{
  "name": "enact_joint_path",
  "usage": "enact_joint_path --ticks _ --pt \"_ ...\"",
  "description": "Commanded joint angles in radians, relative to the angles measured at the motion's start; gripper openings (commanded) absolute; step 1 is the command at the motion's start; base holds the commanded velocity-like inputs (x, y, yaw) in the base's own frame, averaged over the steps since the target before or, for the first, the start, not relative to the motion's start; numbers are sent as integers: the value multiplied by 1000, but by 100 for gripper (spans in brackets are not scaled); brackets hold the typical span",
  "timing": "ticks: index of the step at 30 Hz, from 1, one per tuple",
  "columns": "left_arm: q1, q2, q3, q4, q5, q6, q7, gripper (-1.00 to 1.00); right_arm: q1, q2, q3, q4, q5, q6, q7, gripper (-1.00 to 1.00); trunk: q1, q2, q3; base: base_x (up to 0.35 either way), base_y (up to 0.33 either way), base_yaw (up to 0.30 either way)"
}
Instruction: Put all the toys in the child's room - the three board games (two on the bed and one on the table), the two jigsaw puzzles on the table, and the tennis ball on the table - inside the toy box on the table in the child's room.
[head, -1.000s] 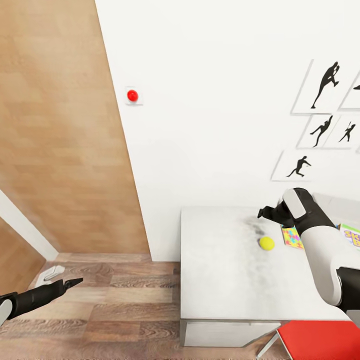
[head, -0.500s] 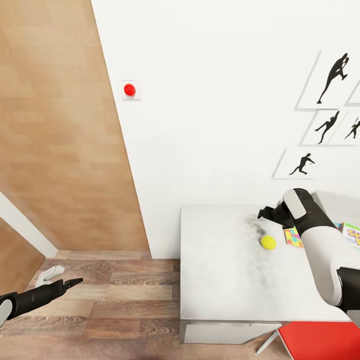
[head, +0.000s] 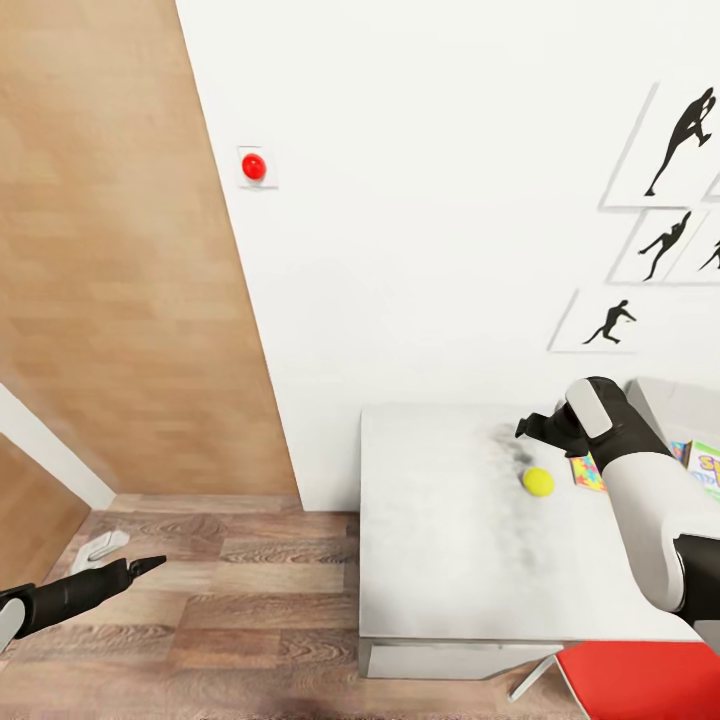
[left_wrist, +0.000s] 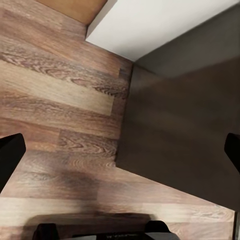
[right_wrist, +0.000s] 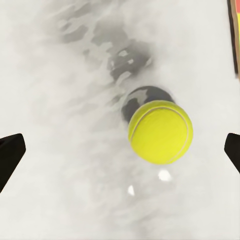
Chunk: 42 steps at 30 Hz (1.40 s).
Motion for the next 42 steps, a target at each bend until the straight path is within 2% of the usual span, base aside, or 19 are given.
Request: enact_joint_path --ticks 1,19,23,25,30,42 --pt "-1 0 1 0 4 7 -1 100 -1 0 -1 -1 -11 2 -10 100 0 -2 -4 2 -1 0" --pt "-1 0 1 0 4 7 -1 100 -1 -2 -1 1 -9 2 -10 100 0 -2 -33 0 0 0" --pt "-1 0 1 0 4 7 -1 100 -1 -13 -1 1 -9 2 -10 100 0 -2 -40 0 0 0" --pt "-1 0 1 0 4 7 -1 100 -1 -27 -1 0 -10 2 -9 100 0 -2 -43 0 -3 0" --pt "-1 0 1 0 4 7 -1 100 -1 -36 -1 1 -10 2 -10 100 0 -2 -51 0 -78 0" --pt "-1 0 2 -1 4 7 -1 100 -1 -38 -1 1 -11 2 -9 100 0 -2 -71 0 -88 0"
